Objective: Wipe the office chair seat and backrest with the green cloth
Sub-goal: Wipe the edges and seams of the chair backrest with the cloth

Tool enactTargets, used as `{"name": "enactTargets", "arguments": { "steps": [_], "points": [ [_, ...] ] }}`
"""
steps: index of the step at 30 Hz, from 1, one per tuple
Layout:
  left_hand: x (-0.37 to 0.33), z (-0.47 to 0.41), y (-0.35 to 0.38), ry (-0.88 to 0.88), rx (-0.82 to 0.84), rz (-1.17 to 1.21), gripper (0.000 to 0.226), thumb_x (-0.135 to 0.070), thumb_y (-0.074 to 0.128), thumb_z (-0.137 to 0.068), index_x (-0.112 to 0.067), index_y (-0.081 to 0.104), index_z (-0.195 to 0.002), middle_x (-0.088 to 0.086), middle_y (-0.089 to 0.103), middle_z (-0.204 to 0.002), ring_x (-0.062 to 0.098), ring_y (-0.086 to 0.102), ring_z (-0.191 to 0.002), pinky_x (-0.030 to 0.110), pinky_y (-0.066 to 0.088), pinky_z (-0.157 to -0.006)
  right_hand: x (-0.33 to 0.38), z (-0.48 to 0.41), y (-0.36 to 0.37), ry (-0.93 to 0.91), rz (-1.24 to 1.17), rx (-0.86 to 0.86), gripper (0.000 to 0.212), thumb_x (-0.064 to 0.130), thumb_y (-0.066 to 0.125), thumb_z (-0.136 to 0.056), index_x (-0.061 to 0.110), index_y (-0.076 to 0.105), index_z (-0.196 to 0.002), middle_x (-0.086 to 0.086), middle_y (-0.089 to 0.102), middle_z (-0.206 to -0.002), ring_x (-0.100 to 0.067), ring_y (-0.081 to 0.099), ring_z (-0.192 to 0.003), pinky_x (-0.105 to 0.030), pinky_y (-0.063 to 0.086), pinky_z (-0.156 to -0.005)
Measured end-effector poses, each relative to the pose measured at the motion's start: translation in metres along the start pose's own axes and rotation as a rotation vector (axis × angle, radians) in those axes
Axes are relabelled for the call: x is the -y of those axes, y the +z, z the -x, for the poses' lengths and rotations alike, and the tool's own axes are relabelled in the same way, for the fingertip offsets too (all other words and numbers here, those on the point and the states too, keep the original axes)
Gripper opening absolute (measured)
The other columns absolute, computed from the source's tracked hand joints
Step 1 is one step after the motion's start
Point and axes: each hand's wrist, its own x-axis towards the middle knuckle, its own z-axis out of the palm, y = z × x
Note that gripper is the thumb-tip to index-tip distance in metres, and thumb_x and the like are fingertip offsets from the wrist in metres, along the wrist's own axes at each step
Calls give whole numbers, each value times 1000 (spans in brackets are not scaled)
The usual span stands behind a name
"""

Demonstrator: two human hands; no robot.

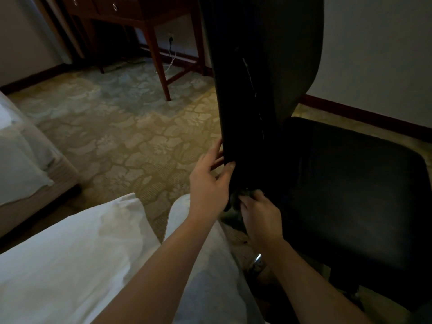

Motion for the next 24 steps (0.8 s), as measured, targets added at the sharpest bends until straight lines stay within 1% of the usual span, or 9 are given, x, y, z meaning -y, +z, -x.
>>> {"name": "enactTargets", "arguments": {
  "steps": [1,3,7,10,13,17,19,21,24],
  "points": [
    [1,-1,0,-4,7,-6,58,-12,66,-97,-30,47,-149,-7,64,-131,1,62,-118,28,55,-99,-7,8,0,14,18,47,22,8,85,-70,13,76,-89,-3,59,-79,-22,59,-60,-28,49,-44],
    [2,-1,0,-1,4,-24,57,-14,66,-98,-31,47,-149,-8,64,-130,1,62,-118,28,54,-99,-20,22,-5,15,-9,52,26,6,82,-74,11,76,-98,-4,61,-85,-19,60,-65,-29,52,-47],
    [1,5,6,14,-49,-11,57,-10,64,-98,-35,46,-146,-5,64,-129,2,62,-117,16,51,-93,-15,23,-25,-6,-77,-54,28,10,76,-81,7,72,-109,-7,65,-96,-21,64,-74,-35,56,-53],
    [1,5,6,8,-53,-2,57,-9,64,-98,-36,46,-146,-6,64,-129,1,62,-117,19,52,-96,-3,0,-29,-59,-106,-167,22,13,70,-89,8,72,-110,-9,65,-96,-23,64,-73,-34,54,-52],
    [-1,6,6,-2,-52,9,59,-9,63,-98,-46,44,-141,-8,64,-130,0,62,-117,23,53,-98,6,-17,-28,-117,-79,-218,19,19,64,-90,12,73,-105,-7,64,-89,-25,61,-64,-33,50,-50],
    [-4,9,8,2,-73,-4,63,-8,62,-99,-57,41,-132,-7,62,-130,-2,61,-117,16,52,-93,10,-18,-19,-108,-18,-202,15,17,68,-83,13,74,-96,-6,62,-84,-24,57,-56,-30,46,-45],
    [-4,9,8,1,-69,1,63,-8,62,-99,-57,41,-133,-7,61,-131,0,62,-118,19,53,-94,10,-17,-16,-107,-15,-204,13,18,64,-85,12,73,-93,-5,61,-83,-23,56,-55,-29,45,-43],
    [-3,9,8,0,-68,-5,61,-10,61,-99,-55,42,-135,-8,60,-132,1,62,-118,25,55,-96,10,-16,-16,-113,1,-172,11,19,65,-86,13,73,-88,-5,60,-81,-23,55,-53,-29,43,-41],
    [-2,8,7,2,-66,-29,58,-13,61,-100,-48,43,-142,-9,61,-130,1,61,-119,33,55,-100,5,-16,-14,-142,82,-9,3,15,75,-75,16,73,-76,-4,61,-77,-26,56,-50,-29,41,-38]
  ]
}}
